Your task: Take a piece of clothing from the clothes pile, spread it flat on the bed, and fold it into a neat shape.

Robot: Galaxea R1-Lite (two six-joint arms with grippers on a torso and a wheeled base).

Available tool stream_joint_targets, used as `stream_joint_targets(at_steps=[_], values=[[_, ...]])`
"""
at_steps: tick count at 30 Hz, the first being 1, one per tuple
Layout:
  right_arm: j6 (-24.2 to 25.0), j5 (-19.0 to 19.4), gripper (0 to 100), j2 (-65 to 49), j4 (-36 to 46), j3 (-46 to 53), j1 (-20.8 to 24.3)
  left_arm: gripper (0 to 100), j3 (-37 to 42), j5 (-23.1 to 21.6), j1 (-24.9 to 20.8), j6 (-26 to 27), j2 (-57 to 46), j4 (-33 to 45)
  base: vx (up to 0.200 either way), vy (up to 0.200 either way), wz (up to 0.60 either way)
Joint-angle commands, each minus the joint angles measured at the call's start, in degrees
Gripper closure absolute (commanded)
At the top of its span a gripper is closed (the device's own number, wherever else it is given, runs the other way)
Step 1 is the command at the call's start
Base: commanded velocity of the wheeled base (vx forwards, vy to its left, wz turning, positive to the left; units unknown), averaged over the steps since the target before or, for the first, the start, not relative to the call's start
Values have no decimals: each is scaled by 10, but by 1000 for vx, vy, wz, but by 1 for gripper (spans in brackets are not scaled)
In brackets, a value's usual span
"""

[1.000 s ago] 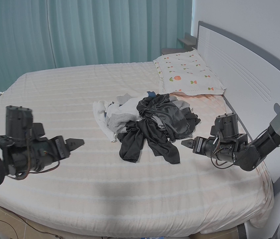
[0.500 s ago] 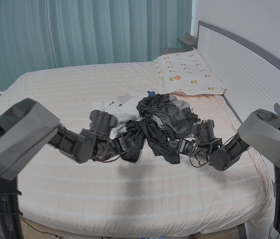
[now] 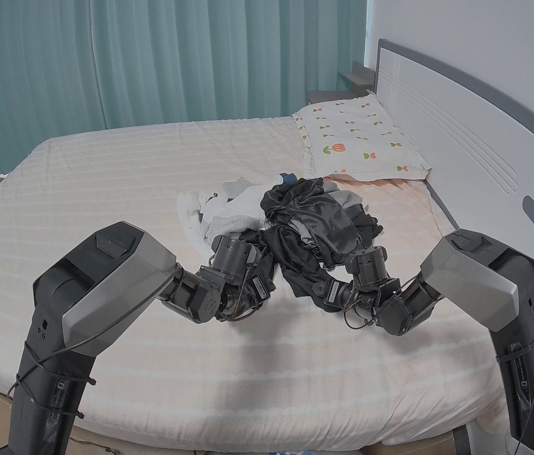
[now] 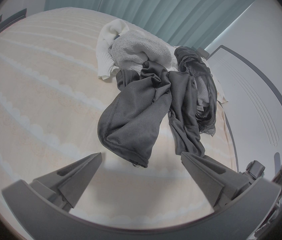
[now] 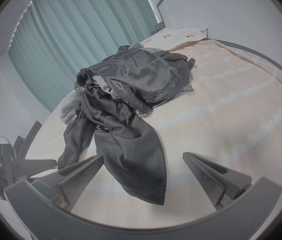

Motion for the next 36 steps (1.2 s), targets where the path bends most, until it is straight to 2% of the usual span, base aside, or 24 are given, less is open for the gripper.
stream_joint_targets(at_steps=[1,5,14,21,22,23,24,36], values=[[0,0,0,14,3,-16,2,0,-19,13,2,-1,14,0,0,0,0],[-8,0,0,23,3,-29,3,0,-57,38,3,-1,42,3,0,0,0],[-12,0,0,44,2,-64,7,0,-67,41,3,-4,60,2,0,0,0],[-12,1,0,45,3,-66,11,0,-71,42,3,-29,57,2,0,0,0],[-12,1,100,46,3,-66,11,0,-71,42,3,-29,56,2,0,0,0],[-12,2,100,47,3,-67,11,0,-71,42,3,-29,56,2,0,0,0],[-13,2,100,48,3,-68,11,100,-71,42,3,-29,56,3,0,0,0],[-4,7,100,37,-7,-58,13,100,-66,42,5,-48,35,62,0,0,0]])
